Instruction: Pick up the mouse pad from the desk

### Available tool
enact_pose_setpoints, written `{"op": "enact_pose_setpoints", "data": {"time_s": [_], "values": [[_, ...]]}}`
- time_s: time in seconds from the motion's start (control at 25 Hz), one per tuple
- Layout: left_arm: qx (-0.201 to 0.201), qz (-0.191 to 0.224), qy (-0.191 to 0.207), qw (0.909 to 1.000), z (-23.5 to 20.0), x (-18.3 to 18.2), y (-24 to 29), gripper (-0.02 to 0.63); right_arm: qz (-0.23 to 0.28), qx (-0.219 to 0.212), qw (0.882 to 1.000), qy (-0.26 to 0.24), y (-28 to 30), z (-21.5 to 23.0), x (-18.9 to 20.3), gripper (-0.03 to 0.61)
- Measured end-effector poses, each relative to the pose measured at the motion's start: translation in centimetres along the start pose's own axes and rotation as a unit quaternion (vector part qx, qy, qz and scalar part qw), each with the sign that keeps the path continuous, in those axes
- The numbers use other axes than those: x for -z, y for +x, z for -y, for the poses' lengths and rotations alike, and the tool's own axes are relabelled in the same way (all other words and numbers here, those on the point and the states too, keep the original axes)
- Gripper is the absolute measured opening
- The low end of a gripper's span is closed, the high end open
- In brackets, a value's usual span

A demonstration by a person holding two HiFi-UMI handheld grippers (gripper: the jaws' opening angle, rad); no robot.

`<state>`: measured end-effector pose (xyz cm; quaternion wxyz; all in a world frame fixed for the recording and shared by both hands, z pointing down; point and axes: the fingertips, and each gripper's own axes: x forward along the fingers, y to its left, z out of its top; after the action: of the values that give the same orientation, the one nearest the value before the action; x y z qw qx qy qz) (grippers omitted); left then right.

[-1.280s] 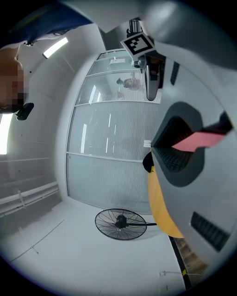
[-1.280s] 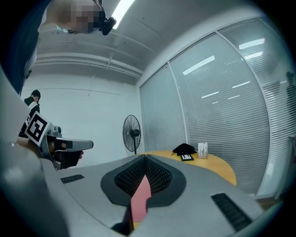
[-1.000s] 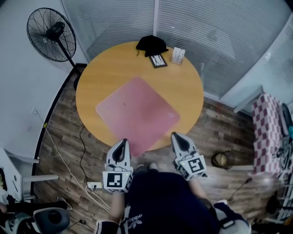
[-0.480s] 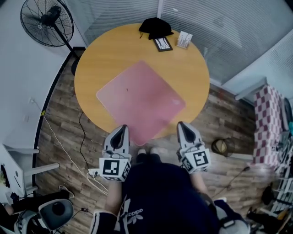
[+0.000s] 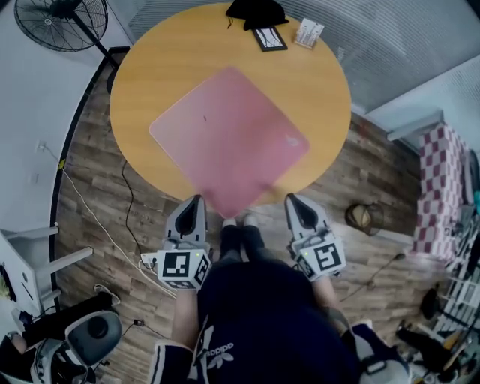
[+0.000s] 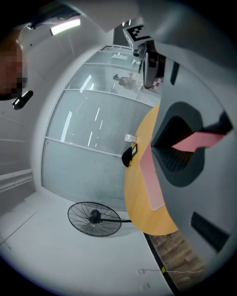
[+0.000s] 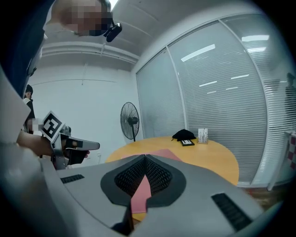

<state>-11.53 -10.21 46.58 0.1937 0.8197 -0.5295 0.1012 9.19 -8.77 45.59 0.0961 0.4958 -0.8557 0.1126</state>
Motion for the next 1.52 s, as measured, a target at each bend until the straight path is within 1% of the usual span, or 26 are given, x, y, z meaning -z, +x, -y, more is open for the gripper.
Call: {"op": "enact_pose_setpoints", "data": {"time_s": [0.16,0.28,0.36,0.6,0.8,1.0,1.08,1.24,1.32,1.52], "values": [[0.001,-0.055,-0.038,0.9978,-0.7,3.6,0.4,-0.008,-0.014,-0.015,1.0,-0.004,0.1,-1.2,1.2,0.002],[0.006,-0.095,-0.059,0.9937,-0.5,6.2,0.8,0.005,-0.03,-0.016,0.999,0.009,0.2,-1.7,1.9,0.002],[0.016,-0.122,-0.074,0.9896,-0.1,7.9,0.9,0.053,-0.037,-0.015,0.999,0.014,0.2,-2.0,2.3,0.002],[0.037,-0.173,-0.126,0.976,0.3,12.1,1.2,0.081,-0.053,-0.012,0.998,0.022,0.1,-2.6,3.9,0.002],[0.055,-0.217,-0.158,0.9617,0.6,15.5,1.5,0.107,-0.07,-0.005,0.997,0.032,-0.2,-2.6,5.2,0.002],[0.072,-0.263,-0.198,0.9415,0.9,19.7,2.0,0.13,-0.09,0.002,0.995,0.044,-0.4,-2.9,6.9,0.002],[0.075,-0.273,-0.211,0.9357,1.0,20.9,2.5,0.145,-0.092,0.0,0.995,0.048,-0.4,-3.0,7.4,0.002],[0.087,-0.289,-0.233,0.9245,1.6,22.4,3.4,0.164,-0.108,0.004,0.993,0.051,-0.8,-2.9,8.6,0.002],[0.096,-0.298,-0.236,0.9198,2.1,23.0,3.8,0.166,-0.111,0.005,0.992,0.053,-0.9,-2.8,9.0,0.002],[0.132,-0.316,-0.246,0.9065,3.4,24.0,4.6,0.166,-0.114,0.01,0.991,0.063,-1.0,-2.5,9.4,0.002]]}}
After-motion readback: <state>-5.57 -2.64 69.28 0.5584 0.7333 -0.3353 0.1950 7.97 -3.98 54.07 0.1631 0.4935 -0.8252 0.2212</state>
